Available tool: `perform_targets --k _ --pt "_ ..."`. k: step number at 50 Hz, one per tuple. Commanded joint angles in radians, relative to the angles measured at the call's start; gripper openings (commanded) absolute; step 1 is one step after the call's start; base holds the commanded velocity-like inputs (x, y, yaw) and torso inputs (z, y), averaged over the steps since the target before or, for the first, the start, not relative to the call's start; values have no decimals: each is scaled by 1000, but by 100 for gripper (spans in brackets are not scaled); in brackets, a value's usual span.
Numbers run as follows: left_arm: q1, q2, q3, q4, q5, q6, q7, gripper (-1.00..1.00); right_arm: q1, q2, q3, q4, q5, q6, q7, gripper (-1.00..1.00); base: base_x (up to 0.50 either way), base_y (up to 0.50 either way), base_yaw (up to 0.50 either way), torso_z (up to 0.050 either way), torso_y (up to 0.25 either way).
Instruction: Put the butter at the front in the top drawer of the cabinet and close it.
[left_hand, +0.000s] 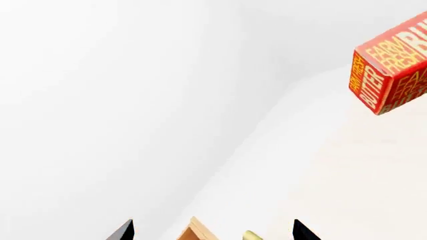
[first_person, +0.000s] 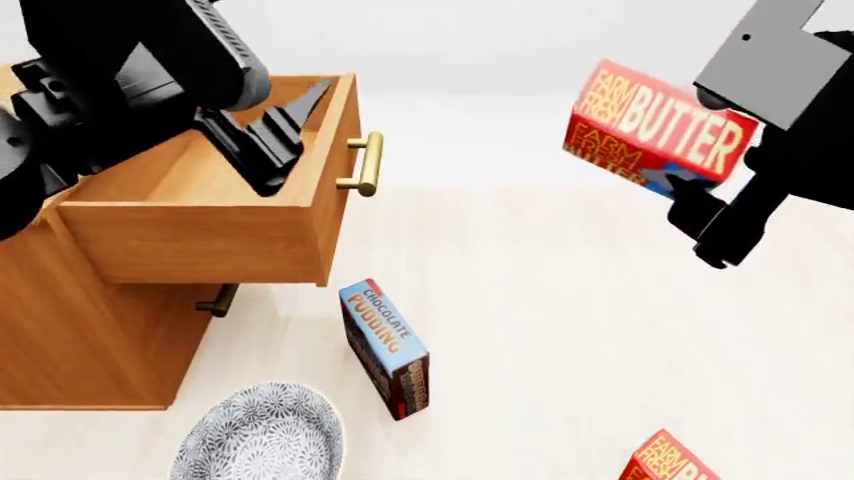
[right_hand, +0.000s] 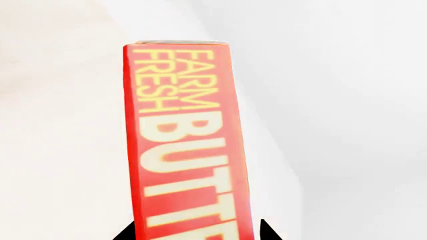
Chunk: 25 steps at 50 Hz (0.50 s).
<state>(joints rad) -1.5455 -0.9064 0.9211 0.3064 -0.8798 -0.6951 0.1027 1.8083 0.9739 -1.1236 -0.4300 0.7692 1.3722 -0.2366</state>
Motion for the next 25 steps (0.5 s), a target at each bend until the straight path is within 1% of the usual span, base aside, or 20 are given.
perform_targets --k 1,7,11,18,25 --pt "21 -22 79 49 152 97 113 100 172 38 -171 -139 -233 -78 -76 -100 0 0 0 0 0" --pt "32 -22 116 49 241 173 162 100 226 53 -274 -190 -349 -159 -115 -100 0 0 0 0 0" --pt "34 -32 126 78 264 200 180 100 250 63 -320 -223 -407 -207 -131 -100 0 0 0 0 3" --pt "30 -51 142 139 287 200 193 100 275 81 -345 -270 -473 -290 -137 -100 0 0 0 0 1" --pt "33 -44 150 160 293 203 198 100 282 99 -352 -309 -511 -348 -132 -100 0 0 0 0 0"
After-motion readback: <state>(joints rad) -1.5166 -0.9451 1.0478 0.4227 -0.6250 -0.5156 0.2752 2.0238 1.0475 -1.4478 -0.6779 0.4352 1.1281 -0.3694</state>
